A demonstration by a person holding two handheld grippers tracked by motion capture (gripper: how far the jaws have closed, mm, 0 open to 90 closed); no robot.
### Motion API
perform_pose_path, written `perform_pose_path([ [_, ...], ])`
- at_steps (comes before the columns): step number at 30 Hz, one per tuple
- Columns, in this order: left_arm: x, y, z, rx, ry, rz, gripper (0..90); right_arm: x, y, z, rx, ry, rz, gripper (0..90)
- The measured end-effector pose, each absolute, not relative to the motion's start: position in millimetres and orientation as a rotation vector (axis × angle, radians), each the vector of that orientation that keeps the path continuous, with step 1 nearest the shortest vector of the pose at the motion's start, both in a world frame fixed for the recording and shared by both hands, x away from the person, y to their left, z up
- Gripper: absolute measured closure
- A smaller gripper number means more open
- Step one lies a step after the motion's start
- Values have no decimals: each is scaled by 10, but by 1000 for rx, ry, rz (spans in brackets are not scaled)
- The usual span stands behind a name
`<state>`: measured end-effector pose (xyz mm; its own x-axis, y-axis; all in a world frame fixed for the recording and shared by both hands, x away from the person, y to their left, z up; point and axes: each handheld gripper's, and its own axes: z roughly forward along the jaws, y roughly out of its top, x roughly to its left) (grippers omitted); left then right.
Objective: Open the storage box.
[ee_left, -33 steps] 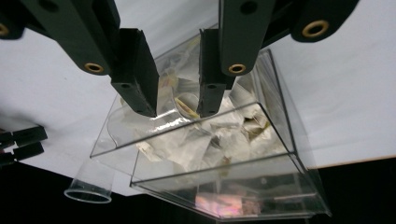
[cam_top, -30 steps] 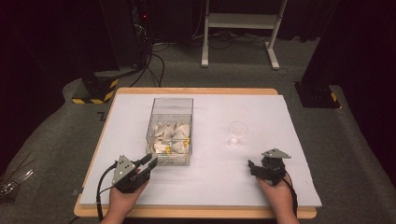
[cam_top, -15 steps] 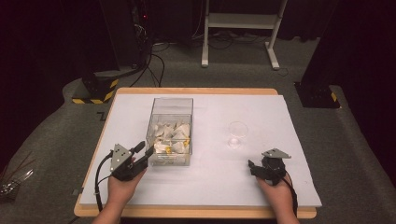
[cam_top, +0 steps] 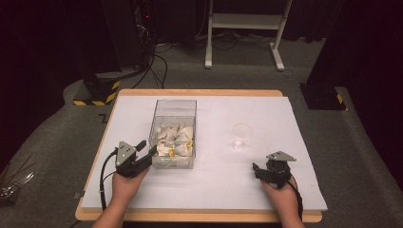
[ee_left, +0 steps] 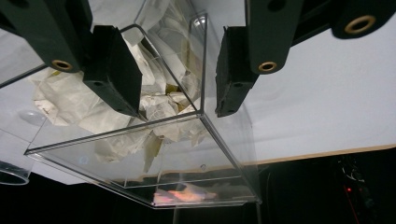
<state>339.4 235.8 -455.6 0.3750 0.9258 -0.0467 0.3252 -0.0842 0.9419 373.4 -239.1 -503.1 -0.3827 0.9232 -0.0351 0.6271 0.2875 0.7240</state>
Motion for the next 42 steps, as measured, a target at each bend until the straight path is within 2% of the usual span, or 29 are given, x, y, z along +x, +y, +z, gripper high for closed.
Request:
perform_pose_path([
  [25, 3452, 2357, -4630, 1614, 1155, 740, 516, 3733, -2391, -5031, 1382, 2110, 874, 264],
  [42, 3330, 2340, -4634, 1617, 1129, 724, 596, 3733, -2391, -5032, 1380, 2110, 875, 265],
])
